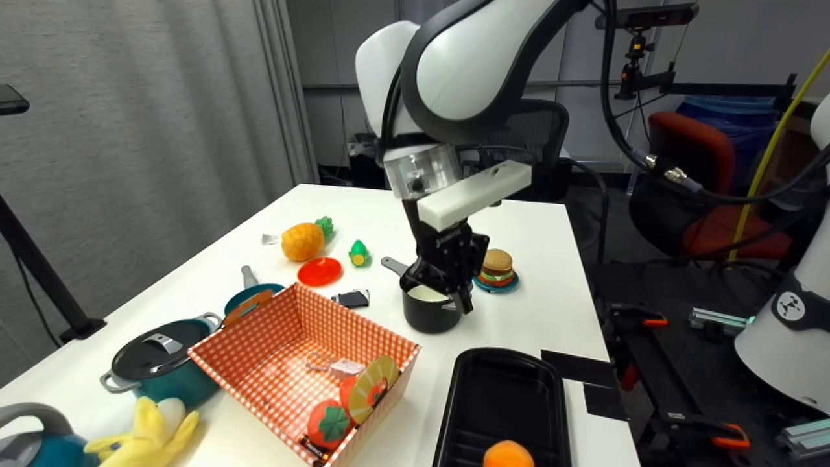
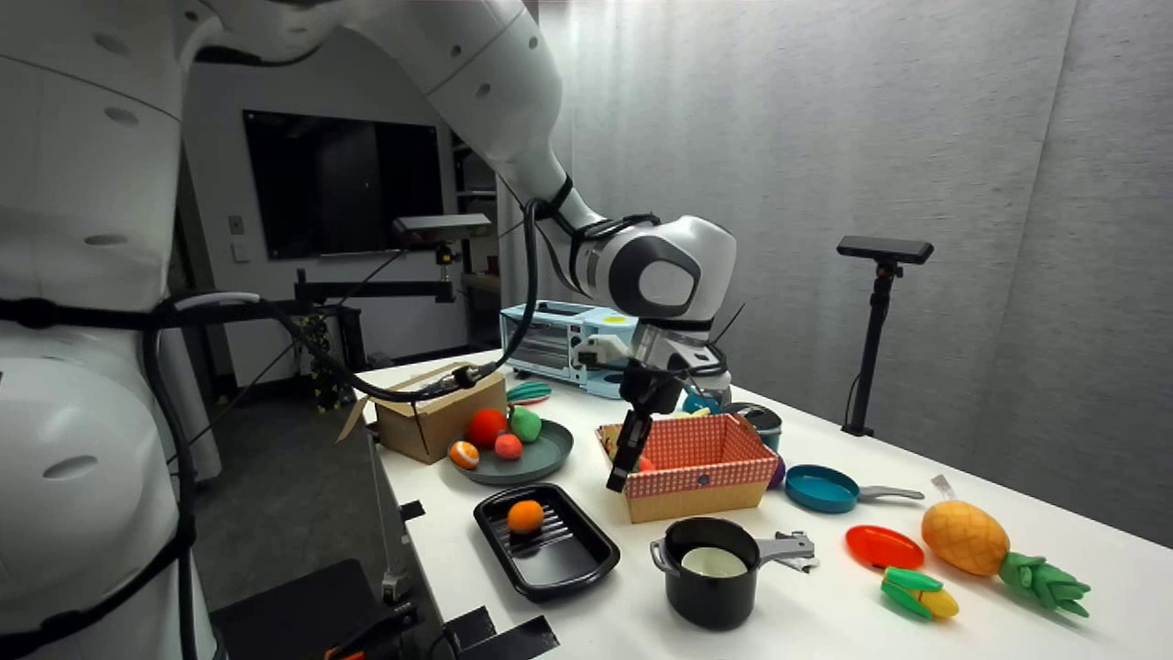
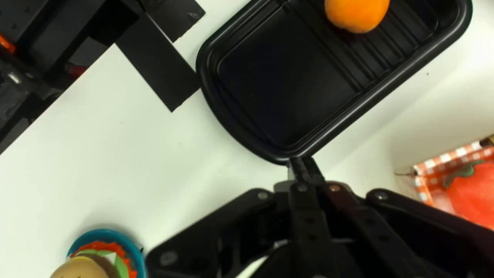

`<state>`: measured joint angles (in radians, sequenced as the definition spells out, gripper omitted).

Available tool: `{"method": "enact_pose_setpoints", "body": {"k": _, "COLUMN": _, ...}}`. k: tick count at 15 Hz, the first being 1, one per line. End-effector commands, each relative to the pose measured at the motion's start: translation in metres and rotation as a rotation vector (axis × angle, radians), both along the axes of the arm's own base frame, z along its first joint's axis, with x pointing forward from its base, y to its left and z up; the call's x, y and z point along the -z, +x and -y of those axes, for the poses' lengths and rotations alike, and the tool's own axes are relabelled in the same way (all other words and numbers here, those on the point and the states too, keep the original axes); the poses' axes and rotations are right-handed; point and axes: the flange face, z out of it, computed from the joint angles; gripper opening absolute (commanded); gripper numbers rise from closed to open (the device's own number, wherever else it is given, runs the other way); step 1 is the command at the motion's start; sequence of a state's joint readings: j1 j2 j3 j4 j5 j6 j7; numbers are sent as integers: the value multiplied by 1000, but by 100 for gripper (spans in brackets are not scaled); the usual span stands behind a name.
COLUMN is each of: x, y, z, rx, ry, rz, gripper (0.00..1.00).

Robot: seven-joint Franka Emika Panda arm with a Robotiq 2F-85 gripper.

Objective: Remove the pot from the box and pick up the orange plush toy

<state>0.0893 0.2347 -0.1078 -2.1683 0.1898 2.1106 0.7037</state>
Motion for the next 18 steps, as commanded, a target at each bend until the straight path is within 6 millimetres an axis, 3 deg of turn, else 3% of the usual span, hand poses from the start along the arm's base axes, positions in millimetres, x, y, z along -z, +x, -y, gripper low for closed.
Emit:
{"method": "enact_pose_setpoints", "body": {"k": 1, "x": -50, "y": -24, "z": 40, "rx": 68, "ry": -35, "rz": 60, "gripper": 0}}
{"method": "enact_pose_setpoints", "body": {"k": 4, "x": -71, "y": -28, "z": 68, "rx": 81, "ry": -64, "rz": 95, "gripper": 0}}
{"method": "enact_pose_setpoints", "body": {"k": 7, "x": -85, "y": -32, "z": 73, "rx": 30, "ry": -29, "rz": 119, "gripper": 0}}
{"method": "enact_pose_setpoints", "body": {"k": 8, "x": -88, "y": -33, "z": 70, "rx": -28, "ry": 34, "rz": 140, "gripper": 26}}
{"method": "enact_pose_setpoints", "body": {"k": 9, "x": -92, "y": -35, "z": 65, "rx": -60, "ry": 80, "rz": 169, "gripper": 27}}
{"method": "enact_pose_setpoints", "body": {"k": 10, "x": -94, "y": -35, "z": 61, "rx": -90, "ry": 119, "rz": 190, "gripper": 34}}
{"method": "enact_pose_setpoints", "body": {"k": 11, "x": -82, "y": -23, "z": 67, "rx": -36, "ry": 49, "rz": 158, "gripper": 15}}
{"method": "enact_pose_setpoints", "body": {"k": 13, "x": -87, "y": -23, "z": 62, "rx": -74, "ry": 86, "rz": 180, "gripper": 32}}
{"method": "enact_pose_setpoints", "body": {"k": 18, "x": -86, "y": -26, "z": 60, "rx": -87, "ry": 90, "rz": 181, "gripper": 34}}
